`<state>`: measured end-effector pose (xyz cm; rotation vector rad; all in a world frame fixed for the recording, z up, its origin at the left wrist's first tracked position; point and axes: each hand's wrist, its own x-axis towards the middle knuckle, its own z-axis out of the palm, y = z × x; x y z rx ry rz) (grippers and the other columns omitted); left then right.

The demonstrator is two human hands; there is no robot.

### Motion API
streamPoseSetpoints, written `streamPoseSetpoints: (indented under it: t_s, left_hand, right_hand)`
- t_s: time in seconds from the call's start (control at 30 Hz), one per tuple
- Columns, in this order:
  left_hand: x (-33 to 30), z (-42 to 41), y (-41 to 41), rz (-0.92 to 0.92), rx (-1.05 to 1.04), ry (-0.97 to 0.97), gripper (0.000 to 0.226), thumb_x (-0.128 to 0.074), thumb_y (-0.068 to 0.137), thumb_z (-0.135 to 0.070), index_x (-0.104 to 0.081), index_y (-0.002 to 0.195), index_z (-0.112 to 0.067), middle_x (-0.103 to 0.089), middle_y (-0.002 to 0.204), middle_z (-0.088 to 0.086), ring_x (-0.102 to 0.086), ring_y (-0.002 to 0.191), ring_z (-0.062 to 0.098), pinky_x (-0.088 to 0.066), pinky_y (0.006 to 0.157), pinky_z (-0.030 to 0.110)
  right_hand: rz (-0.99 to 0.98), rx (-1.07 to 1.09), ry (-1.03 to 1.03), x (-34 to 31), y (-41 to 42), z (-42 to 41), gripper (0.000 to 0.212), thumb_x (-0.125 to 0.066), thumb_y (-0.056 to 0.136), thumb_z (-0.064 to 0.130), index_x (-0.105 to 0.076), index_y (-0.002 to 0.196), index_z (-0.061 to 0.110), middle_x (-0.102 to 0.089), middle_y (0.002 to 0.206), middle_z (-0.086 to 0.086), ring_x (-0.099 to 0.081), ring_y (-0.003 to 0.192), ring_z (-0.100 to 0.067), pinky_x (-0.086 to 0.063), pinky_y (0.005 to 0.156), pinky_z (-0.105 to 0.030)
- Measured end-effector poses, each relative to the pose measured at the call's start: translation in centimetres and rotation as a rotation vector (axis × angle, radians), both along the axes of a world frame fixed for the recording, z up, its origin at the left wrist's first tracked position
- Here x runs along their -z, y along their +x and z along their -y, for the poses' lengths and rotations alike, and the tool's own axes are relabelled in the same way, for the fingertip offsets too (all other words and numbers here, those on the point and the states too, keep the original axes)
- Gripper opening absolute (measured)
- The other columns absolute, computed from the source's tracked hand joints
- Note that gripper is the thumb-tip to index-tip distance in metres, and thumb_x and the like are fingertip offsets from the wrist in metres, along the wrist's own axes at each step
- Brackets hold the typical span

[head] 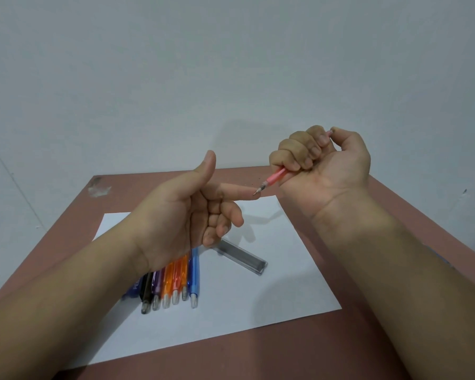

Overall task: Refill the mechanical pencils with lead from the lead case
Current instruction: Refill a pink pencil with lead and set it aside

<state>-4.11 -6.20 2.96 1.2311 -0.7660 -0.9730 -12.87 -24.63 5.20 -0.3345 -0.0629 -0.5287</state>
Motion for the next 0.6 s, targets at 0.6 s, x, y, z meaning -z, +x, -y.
streamPoseSetpoints:
  t_s: [0.6]
  left_hand:
    - [0.18,0.03,-0.01,-0.002,-0.013,-0.008,0.070,-0.040,0.092,-0.061,-0.077,0.108,-0.004,-0.064,0.077,0.014,-0.047,0.056,0.020,-0.035,0.048,0.027]
  right_hand:
    - [0.007,-0.001,0.050,0.08,0.11,-0.21,0.037,-0.033,0.094,0.031,-0.035,0.060,0.017,-0.026,0.057,0.004,-0.024,0.041,-0.015,-0.024,0.044,-0.024]
